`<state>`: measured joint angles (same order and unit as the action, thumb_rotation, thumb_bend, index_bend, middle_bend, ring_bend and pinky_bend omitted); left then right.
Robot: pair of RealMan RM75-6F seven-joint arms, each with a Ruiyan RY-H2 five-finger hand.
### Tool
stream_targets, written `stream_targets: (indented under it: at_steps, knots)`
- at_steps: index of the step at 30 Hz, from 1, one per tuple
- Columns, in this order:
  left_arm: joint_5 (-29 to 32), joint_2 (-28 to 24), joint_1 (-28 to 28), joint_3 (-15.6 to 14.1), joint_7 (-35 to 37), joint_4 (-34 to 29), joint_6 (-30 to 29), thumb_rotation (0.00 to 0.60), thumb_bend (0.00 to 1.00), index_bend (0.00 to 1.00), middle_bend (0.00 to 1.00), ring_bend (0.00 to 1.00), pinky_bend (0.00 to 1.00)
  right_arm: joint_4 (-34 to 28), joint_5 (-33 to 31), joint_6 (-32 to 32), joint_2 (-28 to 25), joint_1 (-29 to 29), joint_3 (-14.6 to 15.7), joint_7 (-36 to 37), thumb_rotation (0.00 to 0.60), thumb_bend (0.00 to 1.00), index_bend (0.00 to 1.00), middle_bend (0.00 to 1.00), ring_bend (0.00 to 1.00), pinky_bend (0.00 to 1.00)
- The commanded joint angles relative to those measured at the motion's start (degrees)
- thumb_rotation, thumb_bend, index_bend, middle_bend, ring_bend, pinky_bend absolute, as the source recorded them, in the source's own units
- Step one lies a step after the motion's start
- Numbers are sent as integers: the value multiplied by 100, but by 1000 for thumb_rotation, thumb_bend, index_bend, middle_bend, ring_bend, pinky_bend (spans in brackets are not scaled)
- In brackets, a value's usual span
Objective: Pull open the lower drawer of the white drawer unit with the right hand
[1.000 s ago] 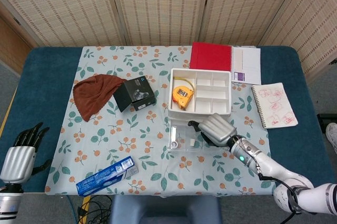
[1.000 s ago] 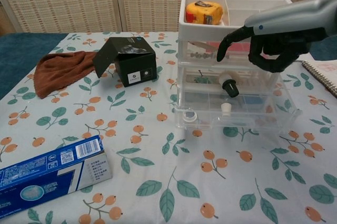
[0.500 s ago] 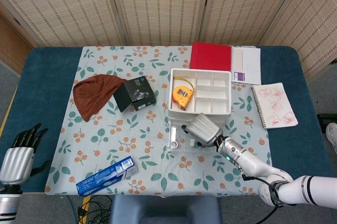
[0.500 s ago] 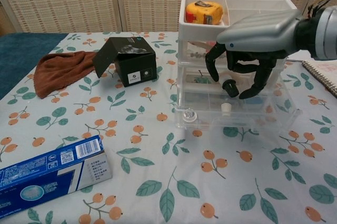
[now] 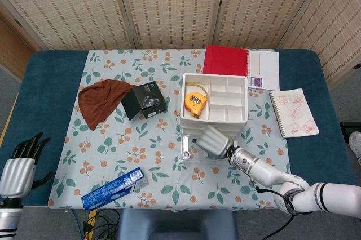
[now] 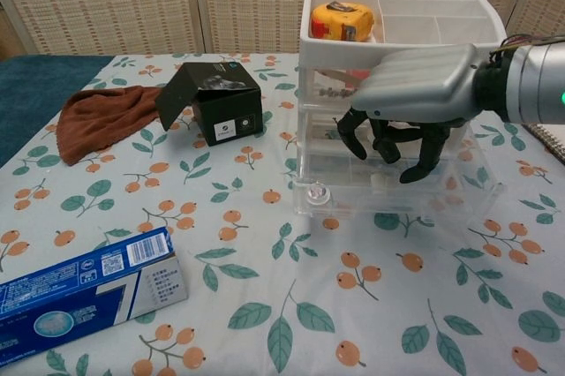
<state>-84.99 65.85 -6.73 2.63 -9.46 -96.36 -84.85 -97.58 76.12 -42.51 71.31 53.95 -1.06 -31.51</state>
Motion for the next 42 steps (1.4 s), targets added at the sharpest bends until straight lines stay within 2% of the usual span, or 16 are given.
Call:
stream_targets:
  at_steps: [1,18,24,34,42]
  knots:
    - [-1,-4,6,-1,7,-3,-5,600,169,141,82,120,127,85,135,13,67,16,32,46,600,187,439,888,1000,1000]
    - [6,-10,25,10,33,-4,-21,600,169,141,82,120,127,478,464,149,308,54,131,166,600,206,439,881,1000,1000]
    - [4,1,17,11,25,6,-5,600,169,141,82,120,127,536,486,186,333,52,144,205,600,320,442,881,1000,1000]
    - [25,8,26,18,3,10,-9,600,169,144,82,120,127,642,570,130,436,-5,175,224,600,332,463,883,1000,1000]
    - [15,11,33,10,3,17,-10,600,169,144,82,120,127,704,626,64,484,-54,175,249,600,384,560,894,1000,1000]
